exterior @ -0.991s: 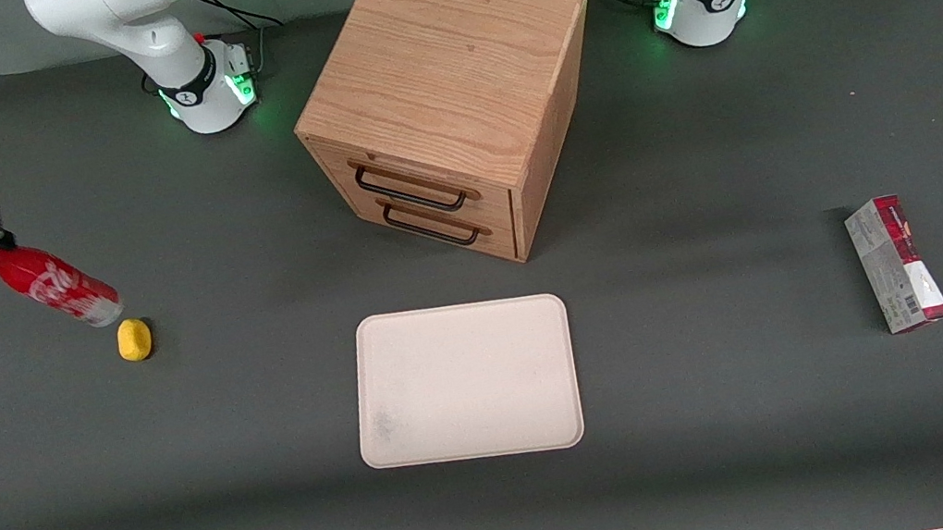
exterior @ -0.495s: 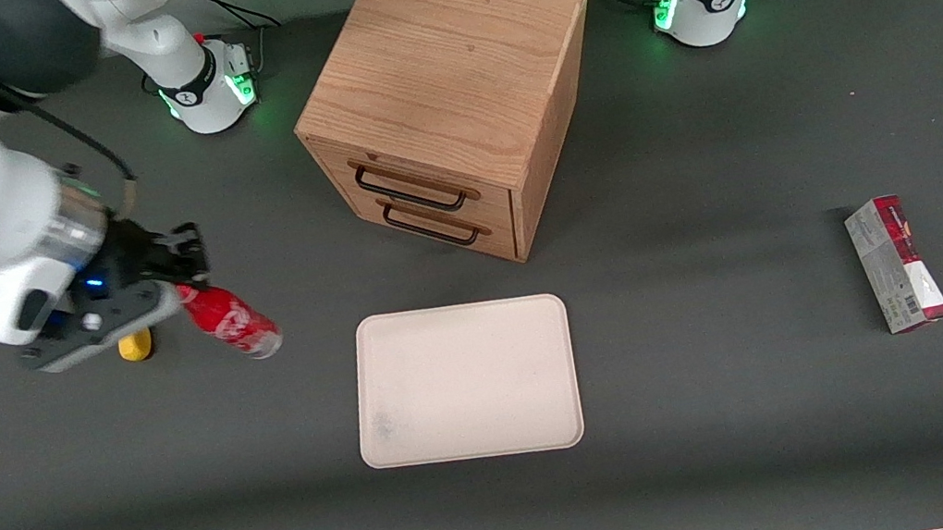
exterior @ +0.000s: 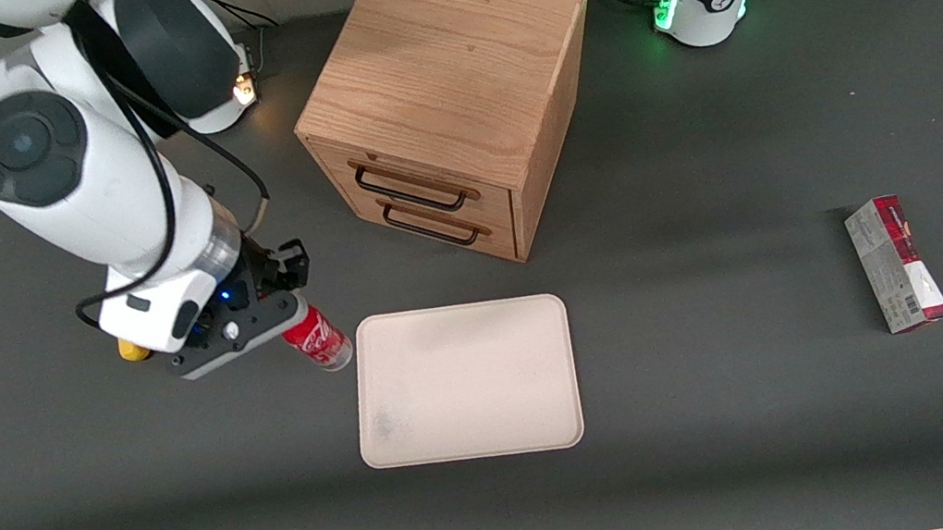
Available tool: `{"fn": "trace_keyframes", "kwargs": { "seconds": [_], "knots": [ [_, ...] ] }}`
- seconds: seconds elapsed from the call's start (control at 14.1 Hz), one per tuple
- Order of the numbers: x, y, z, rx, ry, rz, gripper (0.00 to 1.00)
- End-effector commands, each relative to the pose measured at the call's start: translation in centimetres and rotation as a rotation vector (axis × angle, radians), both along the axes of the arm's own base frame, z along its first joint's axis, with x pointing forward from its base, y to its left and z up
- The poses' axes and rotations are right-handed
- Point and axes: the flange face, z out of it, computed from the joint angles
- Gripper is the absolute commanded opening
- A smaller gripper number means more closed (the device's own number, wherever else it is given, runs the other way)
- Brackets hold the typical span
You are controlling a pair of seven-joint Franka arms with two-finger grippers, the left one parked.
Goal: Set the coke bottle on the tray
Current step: 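Carry the upright bottle over the white tray's edge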
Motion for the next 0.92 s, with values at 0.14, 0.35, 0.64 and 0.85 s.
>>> {"fn": "trace_keyframes", "kwargs": {
  "seconds": [0.14,0.35,0.64,0.85],
  "knots": [
    [4.1,1.5,-8.4,-0.003,0.0,-0.012,0.0],
    [5.3,1.8,-13.2,-0.018,0.033,-0.006,0.0],
    [6.4,1.8,-17.1,-0.021,0.032,0.019,0.0],
    [7.1,1.9,-18.5,-0.014,0.01,0.018,0.0]
  ]
}}
